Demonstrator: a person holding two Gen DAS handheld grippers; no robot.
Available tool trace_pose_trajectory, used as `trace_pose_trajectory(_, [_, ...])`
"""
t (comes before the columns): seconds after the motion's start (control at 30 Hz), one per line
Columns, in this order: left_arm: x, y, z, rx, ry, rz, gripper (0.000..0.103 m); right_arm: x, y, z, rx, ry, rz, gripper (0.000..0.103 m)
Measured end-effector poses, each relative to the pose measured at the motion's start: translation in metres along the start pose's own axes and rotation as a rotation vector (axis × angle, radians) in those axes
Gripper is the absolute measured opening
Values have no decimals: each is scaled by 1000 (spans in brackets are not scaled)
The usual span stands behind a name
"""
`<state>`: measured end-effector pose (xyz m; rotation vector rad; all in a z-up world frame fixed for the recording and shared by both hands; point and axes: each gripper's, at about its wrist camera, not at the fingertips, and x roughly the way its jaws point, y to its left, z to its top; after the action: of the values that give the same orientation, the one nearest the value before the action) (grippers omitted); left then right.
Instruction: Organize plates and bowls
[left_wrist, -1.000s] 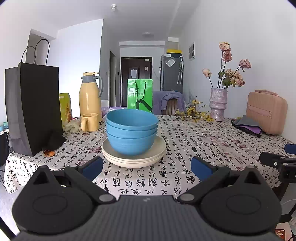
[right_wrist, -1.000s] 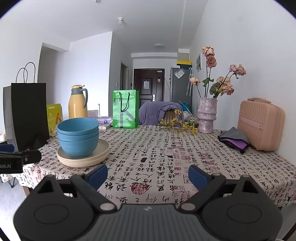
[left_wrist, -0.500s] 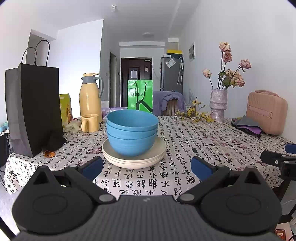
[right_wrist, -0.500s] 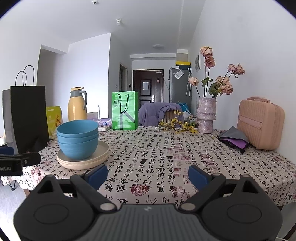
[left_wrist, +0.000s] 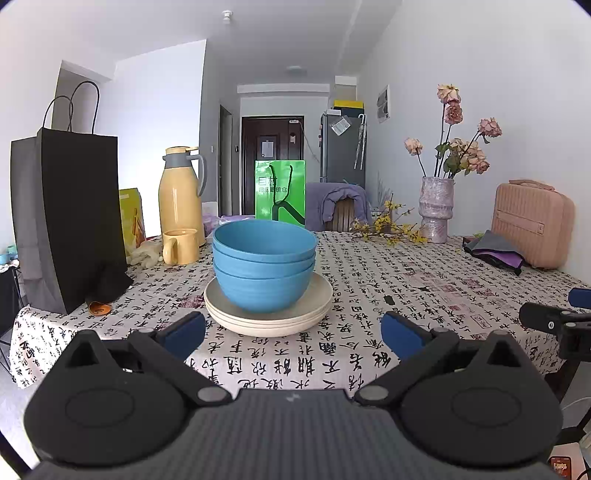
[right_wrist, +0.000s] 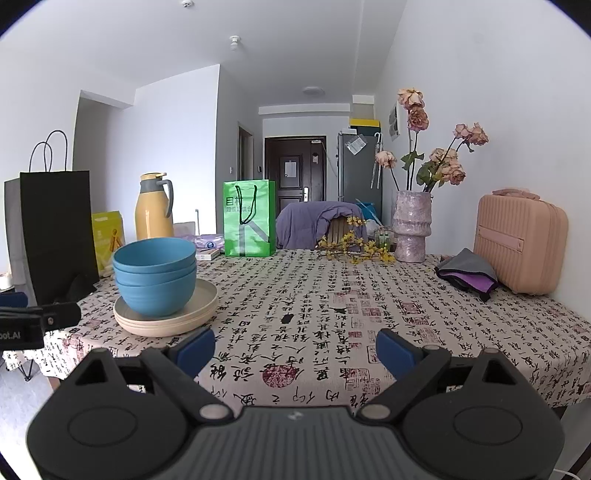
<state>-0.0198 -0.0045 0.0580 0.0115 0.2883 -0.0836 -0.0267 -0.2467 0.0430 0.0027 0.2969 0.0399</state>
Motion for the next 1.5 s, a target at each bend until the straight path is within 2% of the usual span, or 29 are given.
trace_pose_trajectory(1.5, [-1, 3, 2, 9, -7, -3, 103, 1, 2, 0, 19, 8, -5, 94])
